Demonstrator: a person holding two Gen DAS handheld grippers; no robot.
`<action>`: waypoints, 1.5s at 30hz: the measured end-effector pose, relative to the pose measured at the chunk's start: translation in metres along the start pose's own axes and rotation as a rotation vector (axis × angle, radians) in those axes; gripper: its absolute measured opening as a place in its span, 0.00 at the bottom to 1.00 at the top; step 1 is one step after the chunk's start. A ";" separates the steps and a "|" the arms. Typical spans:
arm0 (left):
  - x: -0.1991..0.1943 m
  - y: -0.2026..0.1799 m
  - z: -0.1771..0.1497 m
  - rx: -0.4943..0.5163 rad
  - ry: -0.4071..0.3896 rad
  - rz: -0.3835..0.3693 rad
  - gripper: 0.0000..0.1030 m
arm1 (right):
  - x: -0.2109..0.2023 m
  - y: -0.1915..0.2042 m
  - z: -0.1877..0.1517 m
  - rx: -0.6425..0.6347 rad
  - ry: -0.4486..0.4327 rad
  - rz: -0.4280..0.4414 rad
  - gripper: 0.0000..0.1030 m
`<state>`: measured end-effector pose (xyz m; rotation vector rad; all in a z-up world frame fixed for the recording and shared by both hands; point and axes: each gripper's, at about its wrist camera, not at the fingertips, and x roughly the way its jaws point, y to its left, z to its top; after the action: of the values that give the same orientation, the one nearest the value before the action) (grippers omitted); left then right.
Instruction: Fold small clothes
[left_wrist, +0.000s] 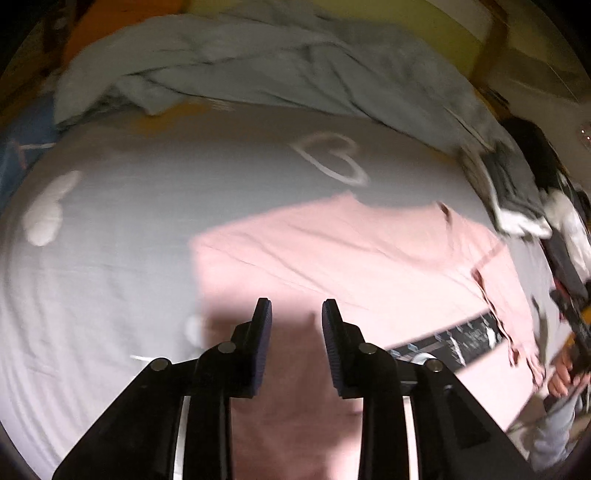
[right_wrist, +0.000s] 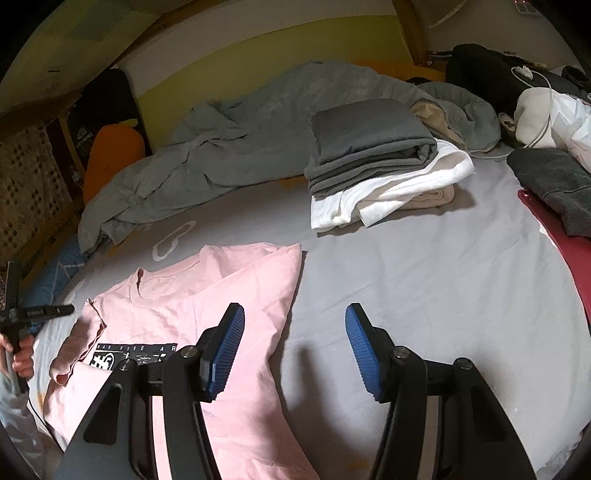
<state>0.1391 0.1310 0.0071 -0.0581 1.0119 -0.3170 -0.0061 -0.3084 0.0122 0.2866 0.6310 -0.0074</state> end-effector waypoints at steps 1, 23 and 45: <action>0.005 -0.011 -0.001 0.033 0.014 0.003 0.33 | -0.001 0.000 0.000 -0.002 -0.003 -0.003 0.57; 0.063 -0.015 0.031 -0.071 0.051 -0.021 0.06 | 0.009 0.006 -0.005 -0.003 0.045 0.021 0.57; -0.042 0.003 -0.109 -0.136 -0.107 0.093 0.23 | -0.008 0.026 -0.007 -0.071 0.006 0.046 0.57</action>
<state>0.0274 0.1568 -0.0166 -0.1497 0.9255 -0.1584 -0.0142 -0.2821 0.0180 0.2321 0.6295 0.0601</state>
